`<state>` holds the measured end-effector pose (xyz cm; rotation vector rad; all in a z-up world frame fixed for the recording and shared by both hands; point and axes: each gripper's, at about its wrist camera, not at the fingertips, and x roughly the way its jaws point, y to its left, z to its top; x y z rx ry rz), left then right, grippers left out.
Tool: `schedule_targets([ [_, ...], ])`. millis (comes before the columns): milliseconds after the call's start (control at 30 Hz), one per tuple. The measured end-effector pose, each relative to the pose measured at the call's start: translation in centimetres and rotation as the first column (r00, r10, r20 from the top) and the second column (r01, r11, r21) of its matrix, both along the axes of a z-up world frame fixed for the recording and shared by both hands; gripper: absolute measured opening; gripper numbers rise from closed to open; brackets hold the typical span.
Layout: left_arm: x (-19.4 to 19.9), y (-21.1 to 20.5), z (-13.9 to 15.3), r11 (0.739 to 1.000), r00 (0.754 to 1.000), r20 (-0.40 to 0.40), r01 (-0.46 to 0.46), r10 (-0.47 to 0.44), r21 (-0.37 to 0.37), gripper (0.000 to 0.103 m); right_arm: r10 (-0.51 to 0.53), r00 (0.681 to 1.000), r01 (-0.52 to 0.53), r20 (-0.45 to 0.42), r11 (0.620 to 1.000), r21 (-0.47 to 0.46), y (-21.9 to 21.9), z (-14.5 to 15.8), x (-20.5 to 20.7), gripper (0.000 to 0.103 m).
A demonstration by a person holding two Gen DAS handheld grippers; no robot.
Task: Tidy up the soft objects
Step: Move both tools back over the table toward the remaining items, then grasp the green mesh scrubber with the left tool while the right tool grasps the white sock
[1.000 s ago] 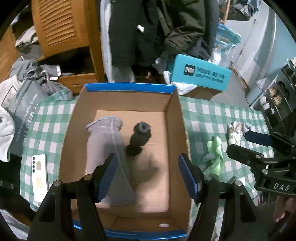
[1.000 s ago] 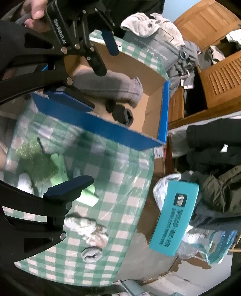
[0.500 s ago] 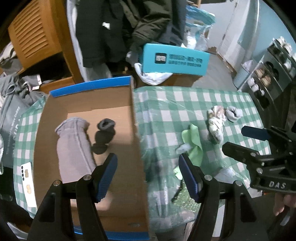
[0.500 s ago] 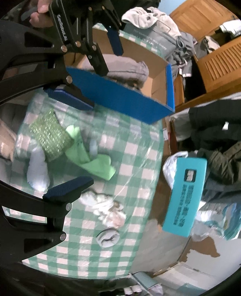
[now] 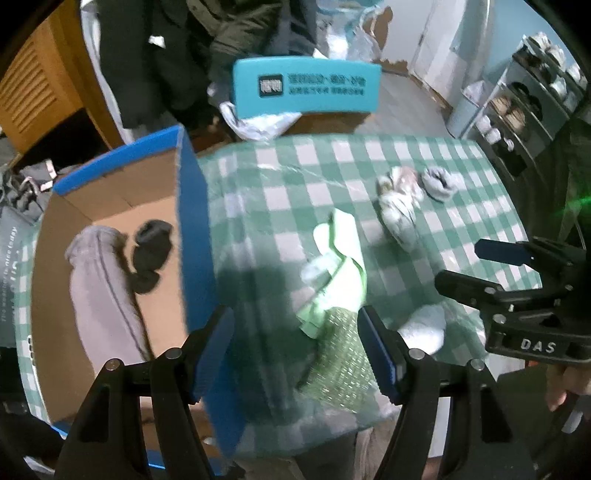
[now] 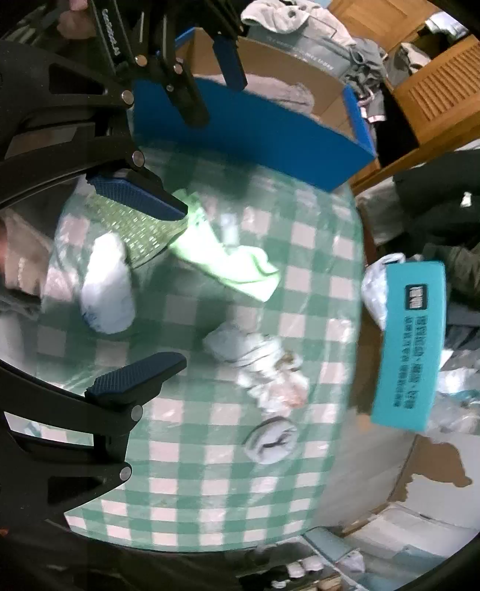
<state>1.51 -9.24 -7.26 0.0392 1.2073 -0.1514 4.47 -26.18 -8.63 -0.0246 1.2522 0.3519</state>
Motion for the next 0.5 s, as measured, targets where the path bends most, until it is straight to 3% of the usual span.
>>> schedule_targets([
  [500, -2.4, -2.8, -4.2, 1.000, 0.996, -0.087, 0.019, -0.017, 0.020, 0.071, -0.013, 0.989, 0.017, -0.151, 1.000, 0.026, -2.0, -6.0, -2.0, 0.074],
])
